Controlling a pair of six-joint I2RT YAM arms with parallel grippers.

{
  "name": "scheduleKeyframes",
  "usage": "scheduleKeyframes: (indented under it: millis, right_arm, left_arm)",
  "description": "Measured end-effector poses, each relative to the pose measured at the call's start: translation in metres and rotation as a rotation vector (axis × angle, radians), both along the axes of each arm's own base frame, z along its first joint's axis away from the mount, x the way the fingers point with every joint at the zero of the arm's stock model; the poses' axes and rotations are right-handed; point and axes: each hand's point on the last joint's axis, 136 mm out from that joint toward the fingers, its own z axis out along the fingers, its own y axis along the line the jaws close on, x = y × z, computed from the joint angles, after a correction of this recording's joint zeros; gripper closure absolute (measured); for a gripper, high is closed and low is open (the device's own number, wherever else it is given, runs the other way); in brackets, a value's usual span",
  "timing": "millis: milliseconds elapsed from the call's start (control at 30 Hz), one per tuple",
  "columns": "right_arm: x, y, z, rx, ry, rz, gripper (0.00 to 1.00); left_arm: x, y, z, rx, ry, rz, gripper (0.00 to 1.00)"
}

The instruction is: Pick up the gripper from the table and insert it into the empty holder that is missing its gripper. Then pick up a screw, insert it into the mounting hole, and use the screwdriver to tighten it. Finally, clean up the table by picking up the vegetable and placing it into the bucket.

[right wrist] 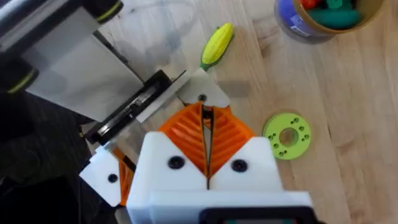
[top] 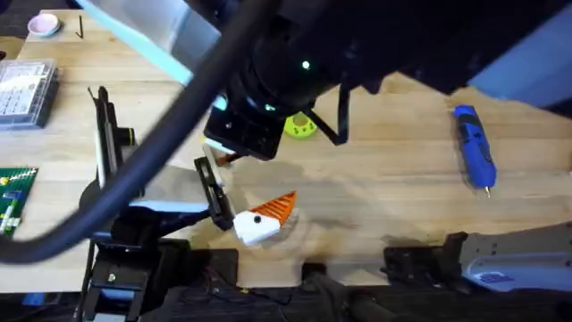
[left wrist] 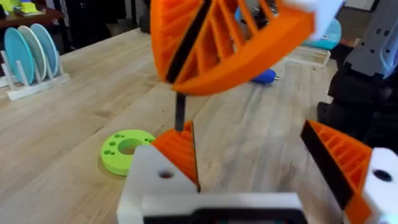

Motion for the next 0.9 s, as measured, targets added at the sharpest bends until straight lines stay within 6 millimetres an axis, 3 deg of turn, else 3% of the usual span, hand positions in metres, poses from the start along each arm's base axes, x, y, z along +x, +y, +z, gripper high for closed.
scheduleKeyframes:
  millis: [433, 900]
  right_arm:
    - [0.001, 0.008, -0.022, -0.04, 0.047, 0.0, 0.995]
    - [0.002, 0.011, -0.03, -0.055, 0.055, -0.004, 0.995]
  left_arm:
    - [0.0, 0.0, 0.0, 0.007, -0.018, -0.002, 0.008]
    - [0.0, 0.0, -0.001, 0.007, -0.012, -0.002, 0.008]
